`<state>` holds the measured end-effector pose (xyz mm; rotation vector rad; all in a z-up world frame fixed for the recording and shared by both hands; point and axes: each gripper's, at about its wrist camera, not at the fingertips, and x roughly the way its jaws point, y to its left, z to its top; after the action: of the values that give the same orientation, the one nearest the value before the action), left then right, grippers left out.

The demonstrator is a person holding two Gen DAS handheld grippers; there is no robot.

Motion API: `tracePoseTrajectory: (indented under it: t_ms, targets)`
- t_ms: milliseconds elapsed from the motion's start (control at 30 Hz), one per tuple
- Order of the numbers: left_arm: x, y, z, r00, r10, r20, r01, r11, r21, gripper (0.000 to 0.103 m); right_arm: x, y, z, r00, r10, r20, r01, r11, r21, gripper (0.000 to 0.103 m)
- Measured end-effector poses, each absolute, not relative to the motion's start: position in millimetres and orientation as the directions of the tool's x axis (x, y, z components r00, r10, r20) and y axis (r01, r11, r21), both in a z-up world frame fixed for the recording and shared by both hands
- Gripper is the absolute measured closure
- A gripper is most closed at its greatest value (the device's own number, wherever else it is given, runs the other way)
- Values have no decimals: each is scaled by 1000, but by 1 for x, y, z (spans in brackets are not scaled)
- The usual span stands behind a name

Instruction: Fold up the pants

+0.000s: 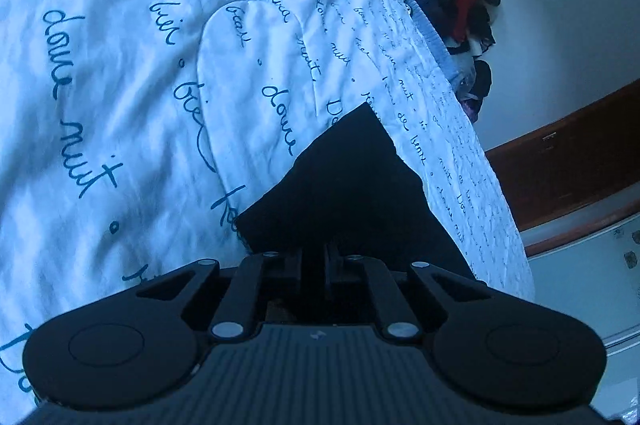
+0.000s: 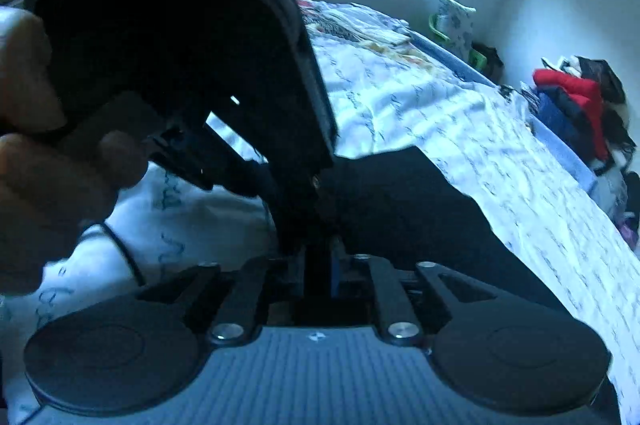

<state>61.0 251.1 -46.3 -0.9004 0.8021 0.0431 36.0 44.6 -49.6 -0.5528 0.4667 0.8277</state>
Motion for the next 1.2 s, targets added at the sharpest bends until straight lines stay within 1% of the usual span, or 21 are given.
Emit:
tracePoseTrajectory:
  t_ms: [33,67,167,233,267,300,367,400,433,533,567,600,667,700,767,833,933,1000,1067,1133,1200]
  targets:
    - [62,251,-45,711,-290,-641,-345,651,-676,87,31,40,-48,600,553,-578,-783,555,-282,71]
    - [64,252,-45,708,-291,-643,-342,656,-673,86,25,34,-47,616,548,-566,-773,557,-302,64]
    - [65,256,-43,707,-308,-637,-336,646,-685,82,12,28,-49,660,511,-551,-744,544,-388,62]
    - [61,257,-39,711,-305,-634,-335,645,-687,71,7,29,-57,677,474,-563,-732,505,-456,62]
    - [60,258,-38,712,-305,-632,-333,647,-686,67,6,30,-61,683,463,-566,-729,488,-480,62]
    - [58,258,-37,713,-302,-632,-332,648,-685,61,5,31,-65,686,457,-565,-726,473,-499,62]
    - [52,260,-34,717,-296,-632,-338,644,-686,54,6,36,-67,698,453,-555,-716,457,-528,62]
    - [50,261,-34,717,-295,-632,-341,642,-687,49,7,42,-69,710,447,-545,-705,440,-557,63]
    - [48,262,-35,717,-301,-629,-342,635,-693,46,7,48,-71,723,443,-530,-690,421,-589,63]
    - [45,268,-44,719,-345,-603,-354,565,-745,45,5,64,-85,747,444,-494,-653,357,-667,65]
    - [46,269,-47,714,-371,-594,-349,547,-761,45,8,70,-89,752,455,-478,-642,340,-687,67]
    - [48,269,-51,705,-395,-589,-349,530,-773,45,11,75,-91,752,463,-468,-635,319,-704,70]
    - [49,268,-54,698,-423,-577,-342,511,-788,44,17,82,-93,751,467,-467,-632,304,-713,82]
    - [50,267,-55,698,-429,-573,-338,508,-792,42,21,83,-93,749,470,-466,-635,312,-707,84]
    - [53,265,-56,708,-429,-561,-331,500,-800,41,28,77,-84,733,492,-469,-664,372,-648,89]
    - [60,264,-59,723,-425,-544,-328,482,-812,40,35,68,-69,701,526,-482,-710,455,-538,90]
    - [76,260,-65,737,-452,-502,-316,425,-848,40,48,50,-45,634,591,-498,-769,547,-330,90]
    - [90,254,-69,733,-469,-493,-314,410,-856,35,60,42,-38,579,627,-521,-797,568,-203,89]
    - [100,250,-70,731,-470,-496,-307,422,-853,35,68,37,-36,532,635,-559,-814,565,-133,89]
    - [105,249,-69,731,-466,-499,-302,435,-848,35,71,26,-29,481,661,-576,-836,544,-74,89]
    - [108,249,-69,733,-459,-501,-292,453,-842,36,73,6,-15,465,695,-549,-833,553,-6,89]
